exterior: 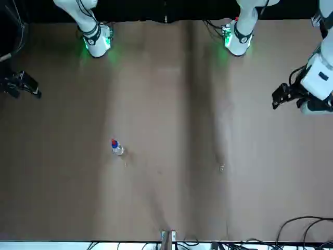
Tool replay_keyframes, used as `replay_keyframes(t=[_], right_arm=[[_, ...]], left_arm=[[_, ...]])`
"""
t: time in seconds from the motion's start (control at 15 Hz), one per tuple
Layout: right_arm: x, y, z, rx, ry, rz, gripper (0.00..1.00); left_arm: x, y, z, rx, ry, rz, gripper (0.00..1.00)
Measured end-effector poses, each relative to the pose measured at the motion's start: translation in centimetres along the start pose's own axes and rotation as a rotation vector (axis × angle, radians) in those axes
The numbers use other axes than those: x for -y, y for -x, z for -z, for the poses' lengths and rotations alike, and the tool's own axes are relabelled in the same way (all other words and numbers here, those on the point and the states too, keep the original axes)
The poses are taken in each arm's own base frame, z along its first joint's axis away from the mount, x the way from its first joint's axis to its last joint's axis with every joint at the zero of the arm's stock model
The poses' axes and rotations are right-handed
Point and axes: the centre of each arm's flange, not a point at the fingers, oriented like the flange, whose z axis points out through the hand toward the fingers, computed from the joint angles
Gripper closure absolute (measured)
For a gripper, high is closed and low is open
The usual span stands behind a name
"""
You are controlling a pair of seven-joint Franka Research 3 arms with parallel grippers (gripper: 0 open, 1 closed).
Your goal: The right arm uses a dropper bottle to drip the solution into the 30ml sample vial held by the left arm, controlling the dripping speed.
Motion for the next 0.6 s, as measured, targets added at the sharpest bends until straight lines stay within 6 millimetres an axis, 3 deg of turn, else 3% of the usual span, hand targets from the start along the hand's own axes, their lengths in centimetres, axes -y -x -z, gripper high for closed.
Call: replay_keyframes(t=[0.4, 0.6], right_arm=[[0.7, 0.1, -0.1, 0.012, -0.001, 0.013, 0.00], [1.6, 0.4, -0.4, 0.034, -0.002, 0.028, 0.00]], left_arm=[[0.5, 0.4, 0.3, 0.014, 0.002, 0.011, 0.00], [0.5, 0.1, -1.0, 0.037, 0.001, 0.016, 0.00]])
